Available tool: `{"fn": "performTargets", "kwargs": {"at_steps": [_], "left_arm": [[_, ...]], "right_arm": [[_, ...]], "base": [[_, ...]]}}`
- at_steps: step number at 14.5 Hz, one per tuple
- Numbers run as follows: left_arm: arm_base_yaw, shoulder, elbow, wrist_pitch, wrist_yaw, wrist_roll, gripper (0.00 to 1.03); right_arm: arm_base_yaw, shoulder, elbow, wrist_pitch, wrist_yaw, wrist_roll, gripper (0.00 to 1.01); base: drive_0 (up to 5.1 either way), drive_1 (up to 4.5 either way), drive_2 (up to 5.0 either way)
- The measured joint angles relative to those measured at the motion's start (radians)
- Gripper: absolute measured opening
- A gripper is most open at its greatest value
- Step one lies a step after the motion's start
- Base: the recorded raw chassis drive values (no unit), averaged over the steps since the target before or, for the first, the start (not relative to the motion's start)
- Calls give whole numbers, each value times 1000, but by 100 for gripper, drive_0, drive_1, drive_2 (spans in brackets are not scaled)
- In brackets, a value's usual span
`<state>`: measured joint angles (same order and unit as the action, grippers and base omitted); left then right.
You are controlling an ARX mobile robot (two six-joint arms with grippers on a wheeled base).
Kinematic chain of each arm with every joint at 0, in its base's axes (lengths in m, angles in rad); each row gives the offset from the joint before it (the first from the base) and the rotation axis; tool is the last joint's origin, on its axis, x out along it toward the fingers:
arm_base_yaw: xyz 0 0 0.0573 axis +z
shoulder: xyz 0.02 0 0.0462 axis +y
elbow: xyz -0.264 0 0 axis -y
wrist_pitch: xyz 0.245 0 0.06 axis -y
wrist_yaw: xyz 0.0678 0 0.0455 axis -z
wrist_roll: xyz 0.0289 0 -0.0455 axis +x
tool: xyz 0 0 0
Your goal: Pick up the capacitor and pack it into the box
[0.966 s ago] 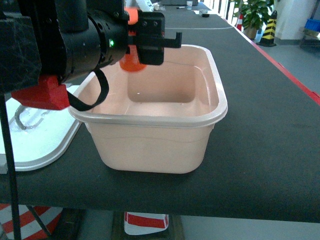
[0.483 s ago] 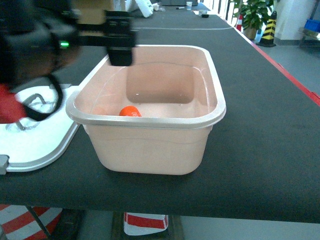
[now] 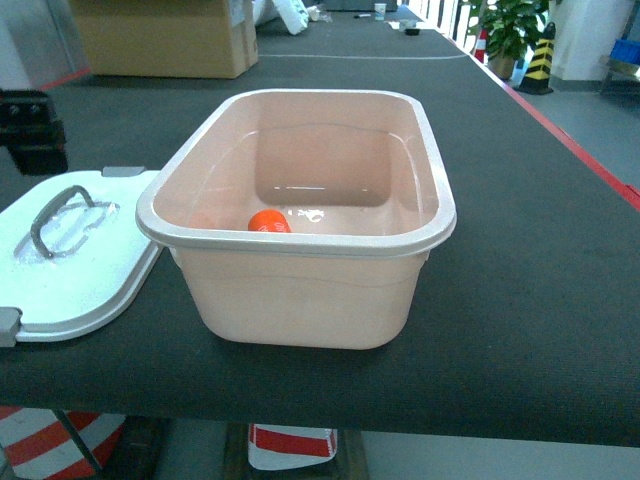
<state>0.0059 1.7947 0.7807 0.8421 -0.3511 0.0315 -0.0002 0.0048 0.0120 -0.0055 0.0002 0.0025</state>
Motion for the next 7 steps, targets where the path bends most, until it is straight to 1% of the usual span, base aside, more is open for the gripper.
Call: {"fn": "performTargets", "kwargs": {"at_steps": [1, 2, 4, 5, 7], "left_arm": [[43, 55, 33, 4, 29, 5, 98], [63, 109, 77, -9, 64, 7, 98], [76, 230, 180, -70, 136, 2, 98], [81, 283, 223, -87, 144, 1, 98], [108, 377, 311, -128, 150, 4, 98]], "right_arm": [[0, 0, 0, 0, 0, 0, 98], [0, 0, 0, 0, 0, 0, 98], [0, 0, 0, 0, 0, 0, 98], [0, 0, 0, 0, 0, 0, 98], [0, 0, 0, 0, 0, 0, 98]], "base": [[0, 0, 0], [0, 0, 0], [0, 0, 0], [0, 0, 0], [0, 0, 0]]}}
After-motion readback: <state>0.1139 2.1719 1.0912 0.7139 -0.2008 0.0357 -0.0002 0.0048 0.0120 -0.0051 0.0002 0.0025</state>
